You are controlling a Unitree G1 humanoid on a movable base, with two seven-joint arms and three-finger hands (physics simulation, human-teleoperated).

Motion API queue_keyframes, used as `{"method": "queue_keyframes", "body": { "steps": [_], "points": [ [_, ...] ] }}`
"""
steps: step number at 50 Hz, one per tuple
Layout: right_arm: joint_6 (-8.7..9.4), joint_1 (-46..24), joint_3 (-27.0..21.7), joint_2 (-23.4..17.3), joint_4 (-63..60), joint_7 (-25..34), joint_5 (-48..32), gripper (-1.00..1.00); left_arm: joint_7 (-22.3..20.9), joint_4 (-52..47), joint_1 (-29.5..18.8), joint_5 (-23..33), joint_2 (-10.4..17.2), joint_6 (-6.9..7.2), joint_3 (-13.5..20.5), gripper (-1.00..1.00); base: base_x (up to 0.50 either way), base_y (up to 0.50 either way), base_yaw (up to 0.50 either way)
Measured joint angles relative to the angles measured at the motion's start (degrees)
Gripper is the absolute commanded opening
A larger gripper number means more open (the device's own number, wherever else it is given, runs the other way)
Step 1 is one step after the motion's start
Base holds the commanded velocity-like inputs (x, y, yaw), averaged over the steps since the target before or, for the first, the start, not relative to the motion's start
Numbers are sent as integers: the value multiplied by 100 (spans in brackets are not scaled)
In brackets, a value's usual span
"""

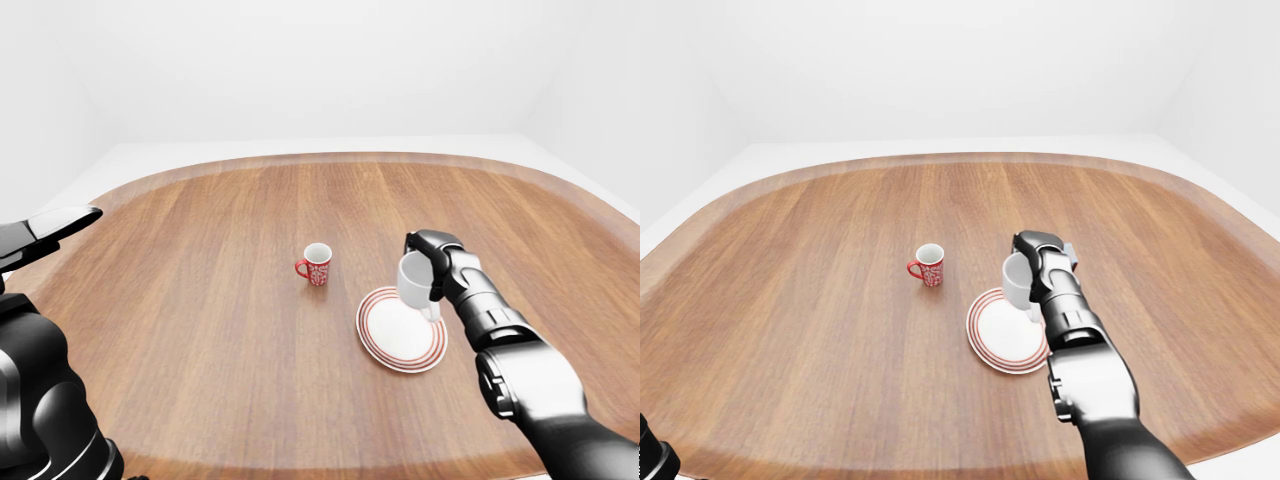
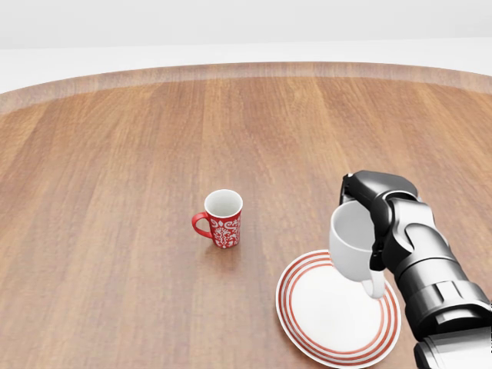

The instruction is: Put the white mug on the plate.

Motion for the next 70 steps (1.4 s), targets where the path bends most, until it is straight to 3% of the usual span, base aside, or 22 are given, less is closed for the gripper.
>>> {"method": "queue_keyframes", "body": {
  "steps": [70],
  "points": [
    [0, 652, 82, 344, 261, -604, -116, -100, 0, 32, -22, 22, -4, 0, -33, 100, 0, 0, 0]
  ]
}}
